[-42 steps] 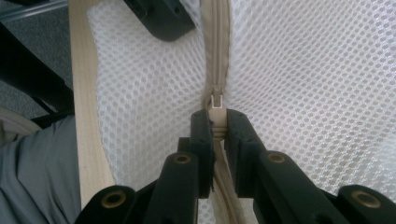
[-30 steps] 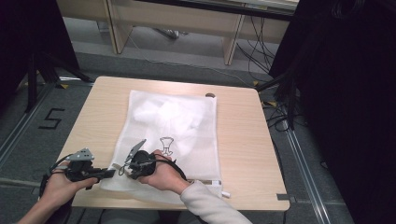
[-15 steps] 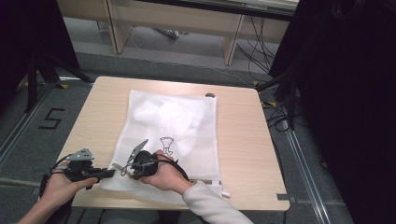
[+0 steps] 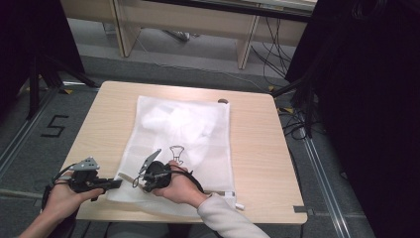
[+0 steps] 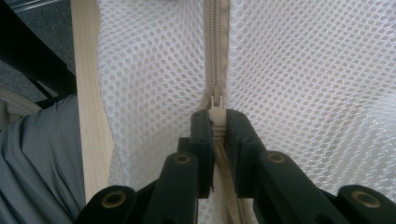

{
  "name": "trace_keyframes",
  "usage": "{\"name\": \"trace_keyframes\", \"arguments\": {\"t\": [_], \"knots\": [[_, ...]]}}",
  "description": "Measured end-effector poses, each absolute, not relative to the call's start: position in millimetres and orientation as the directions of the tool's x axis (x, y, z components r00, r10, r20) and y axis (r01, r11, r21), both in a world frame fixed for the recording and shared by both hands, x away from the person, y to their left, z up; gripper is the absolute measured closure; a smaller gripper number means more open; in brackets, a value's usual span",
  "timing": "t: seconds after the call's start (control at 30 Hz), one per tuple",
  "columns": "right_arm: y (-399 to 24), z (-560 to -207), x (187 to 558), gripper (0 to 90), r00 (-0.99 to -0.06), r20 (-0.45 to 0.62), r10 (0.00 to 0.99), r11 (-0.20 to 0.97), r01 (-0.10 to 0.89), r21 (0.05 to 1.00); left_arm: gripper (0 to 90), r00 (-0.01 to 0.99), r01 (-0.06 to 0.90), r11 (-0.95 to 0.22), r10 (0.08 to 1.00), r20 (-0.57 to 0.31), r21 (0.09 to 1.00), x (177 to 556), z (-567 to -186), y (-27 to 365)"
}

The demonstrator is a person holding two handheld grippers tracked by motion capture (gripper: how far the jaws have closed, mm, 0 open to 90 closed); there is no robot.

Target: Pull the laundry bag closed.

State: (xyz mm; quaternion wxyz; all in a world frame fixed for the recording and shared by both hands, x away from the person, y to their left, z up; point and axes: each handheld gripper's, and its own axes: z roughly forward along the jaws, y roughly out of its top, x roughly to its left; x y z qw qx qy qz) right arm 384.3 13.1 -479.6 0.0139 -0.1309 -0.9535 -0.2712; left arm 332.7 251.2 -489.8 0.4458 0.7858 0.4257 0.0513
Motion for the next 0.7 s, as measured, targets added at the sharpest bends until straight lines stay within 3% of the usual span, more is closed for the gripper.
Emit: {"name": "trace_keyframes", "arguments": {"t": [0.7], "knots": [[3.1, -479.8, 385.9, 82.6, -0.962, 0.094, 0.257, 0.822, 0.269, 0.502, 86.0, 0.634, 0.633, -0.257, 0.714, -0.298, 0.73, 333.0, -488.3, 252.8]]}}
